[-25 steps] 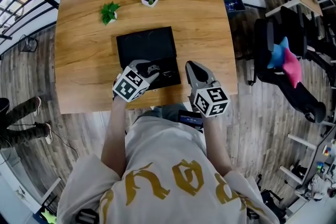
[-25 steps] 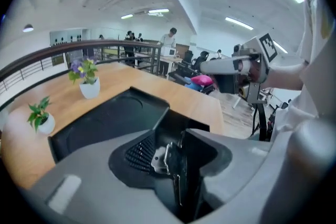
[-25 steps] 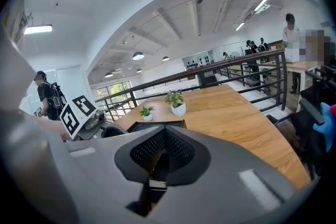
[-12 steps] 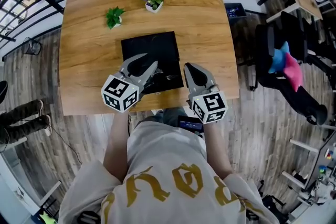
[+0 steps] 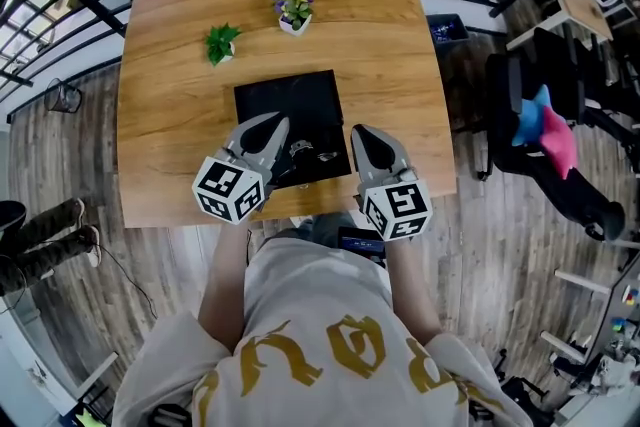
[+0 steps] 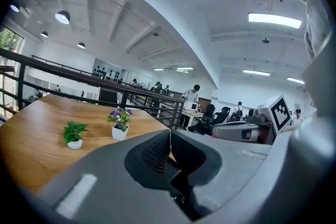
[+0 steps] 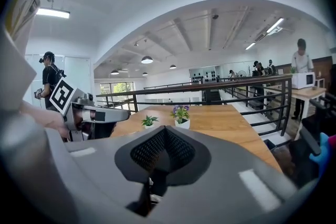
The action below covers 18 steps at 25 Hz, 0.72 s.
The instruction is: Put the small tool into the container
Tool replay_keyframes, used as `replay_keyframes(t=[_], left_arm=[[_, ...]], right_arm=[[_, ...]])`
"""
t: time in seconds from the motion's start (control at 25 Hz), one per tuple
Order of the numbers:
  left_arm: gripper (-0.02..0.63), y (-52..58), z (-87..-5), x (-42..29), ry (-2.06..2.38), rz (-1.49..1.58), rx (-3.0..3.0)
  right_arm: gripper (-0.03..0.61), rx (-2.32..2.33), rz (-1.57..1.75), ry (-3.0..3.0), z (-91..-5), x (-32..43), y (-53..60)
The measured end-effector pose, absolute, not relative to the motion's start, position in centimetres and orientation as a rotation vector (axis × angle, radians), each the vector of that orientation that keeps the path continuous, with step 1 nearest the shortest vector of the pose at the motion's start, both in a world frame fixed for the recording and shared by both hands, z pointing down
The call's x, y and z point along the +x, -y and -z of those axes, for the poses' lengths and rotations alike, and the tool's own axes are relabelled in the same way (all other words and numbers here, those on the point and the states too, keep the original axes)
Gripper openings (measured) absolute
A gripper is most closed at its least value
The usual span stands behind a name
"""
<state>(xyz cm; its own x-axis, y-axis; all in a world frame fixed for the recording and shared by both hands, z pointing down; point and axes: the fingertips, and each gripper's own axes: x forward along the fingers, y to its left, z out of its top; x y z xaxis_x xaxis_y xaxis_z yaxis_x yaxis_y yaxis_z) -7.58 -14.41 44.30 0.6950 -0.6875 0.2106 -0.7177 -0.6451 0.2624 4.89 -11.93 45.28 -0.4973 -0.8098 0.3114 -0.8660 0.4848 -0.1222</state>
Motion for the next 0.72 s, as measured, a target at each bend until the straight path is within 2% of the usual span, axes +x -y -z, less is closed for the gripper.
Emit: replay_keyframes(t=[0.72], left_arm=[[0.0, 14.2, -46.1, -8.7, 1.163, -0.25, 2.533]], right_arm=[[0.023, 1.383, -0.437, 2.522, -46.8, 3.3, 10.8]])
